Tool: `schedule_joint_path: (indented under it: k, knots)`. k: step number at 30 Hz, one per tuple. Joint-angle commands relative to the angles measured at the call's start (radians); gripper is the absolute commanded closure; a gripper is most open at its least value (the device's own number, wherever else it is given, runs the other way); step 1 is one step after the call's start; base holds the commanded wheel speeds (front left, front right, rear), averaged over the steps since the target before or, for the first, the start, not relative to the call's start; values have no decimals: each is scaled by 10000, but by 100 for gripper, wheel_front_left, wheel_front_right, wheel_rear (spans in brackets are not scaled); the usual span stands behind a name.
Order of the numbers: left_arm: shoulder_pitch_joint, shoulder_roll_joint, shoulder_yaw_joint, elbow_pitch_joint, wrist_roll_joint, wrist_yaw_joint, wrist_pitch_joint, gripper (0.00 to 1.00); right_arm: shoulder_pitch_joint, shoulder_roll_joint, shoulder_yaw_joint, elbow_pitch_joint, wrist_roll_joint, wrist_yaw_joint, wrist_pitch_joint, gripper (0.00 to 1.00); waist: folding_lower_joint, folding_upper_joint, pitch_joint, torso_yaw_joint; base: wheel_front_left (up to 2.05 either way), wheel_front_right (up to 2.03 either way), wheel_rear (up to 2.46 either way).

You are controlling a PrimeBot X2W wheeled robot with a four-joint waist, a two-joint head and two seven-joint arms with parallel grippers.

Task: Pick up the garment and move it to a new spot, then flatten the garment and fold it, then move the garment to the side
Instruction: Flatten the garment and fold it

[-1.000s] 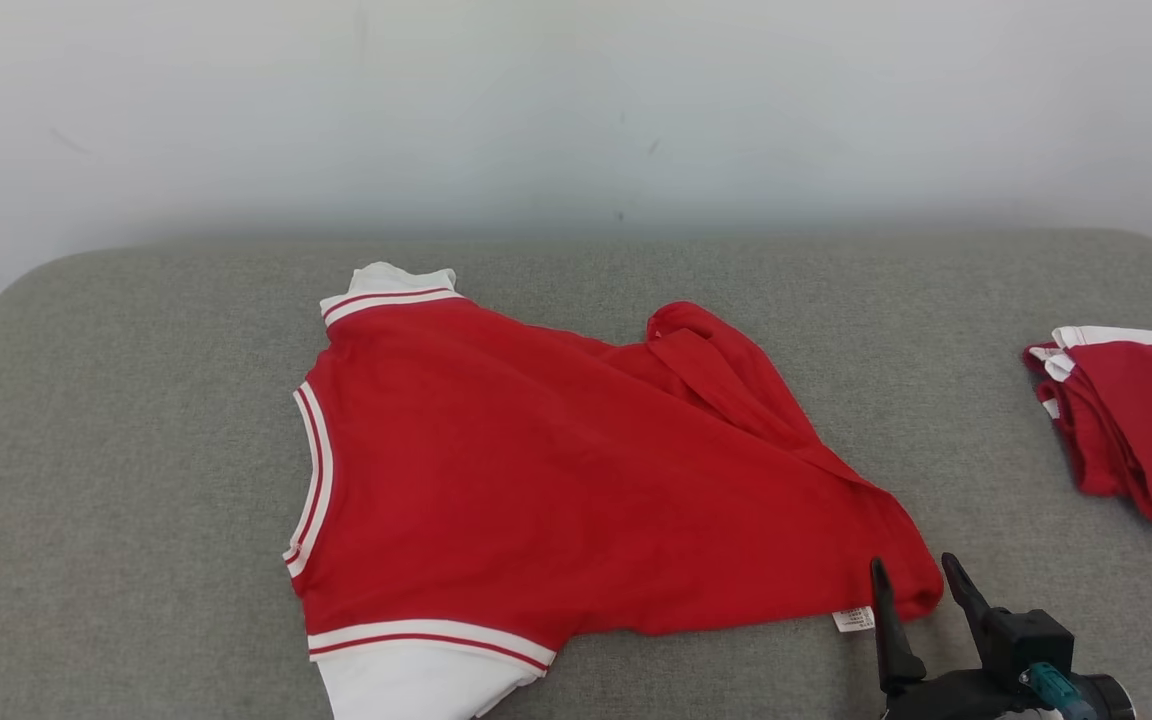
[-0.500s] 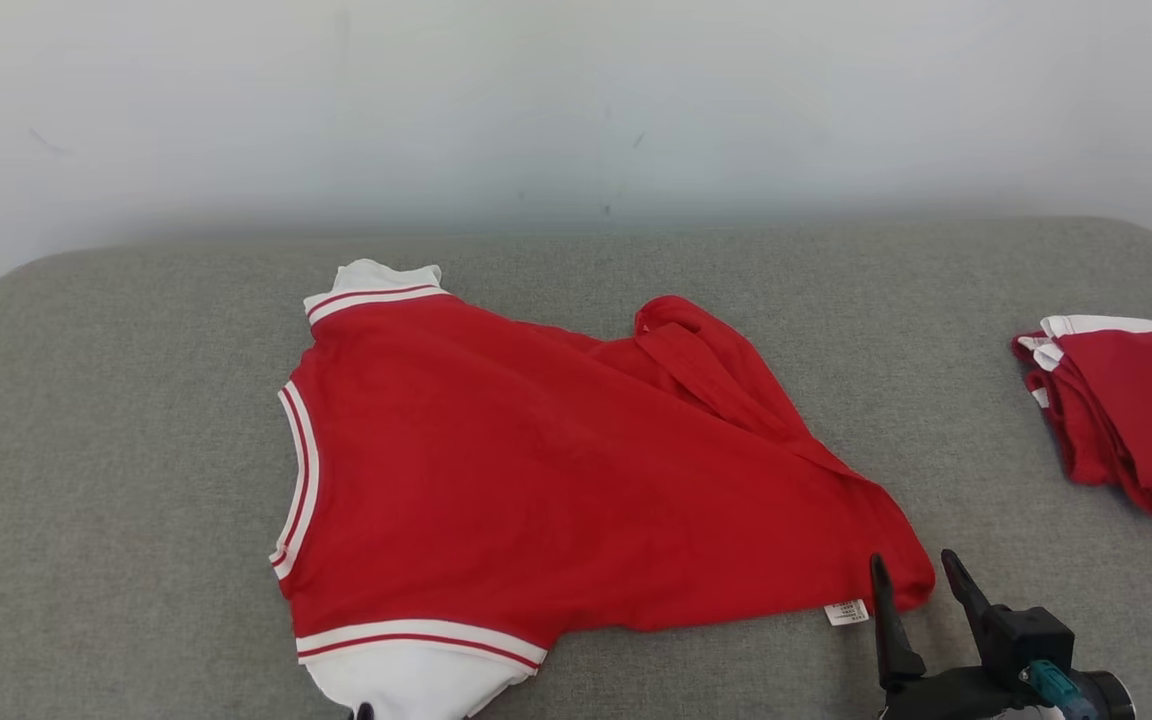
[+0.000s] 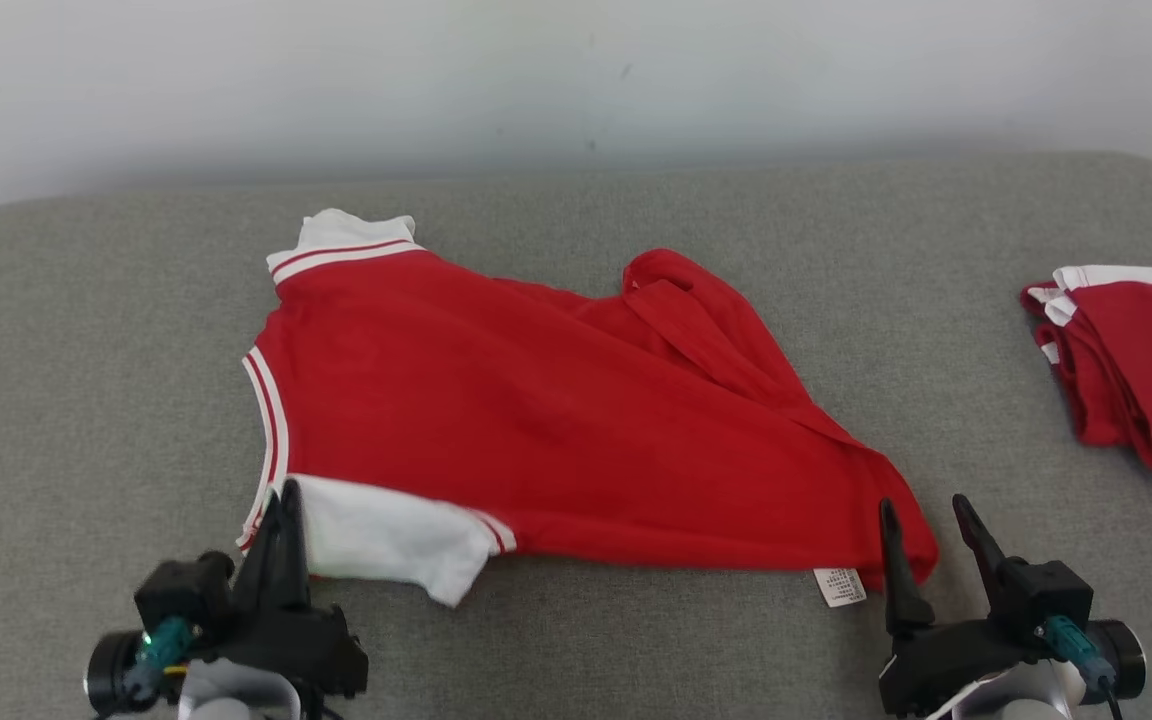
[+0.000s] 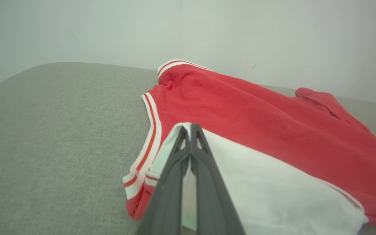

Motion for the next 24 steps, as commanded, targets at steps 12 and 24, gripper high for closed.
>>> schedule_joint_path:
  k: [12,24]
  knots:
    - [-1019,8,802,809,610,-37,-27,2,-559,-21,133,-6,176,-27,-3,0,0,-1,800,-366,0,0,0]
    - [789,4,965,230,392,245,-27,0,-116,100,114,-278,128,-27,-3,0,0,-1,-212,-220,0,0,0]
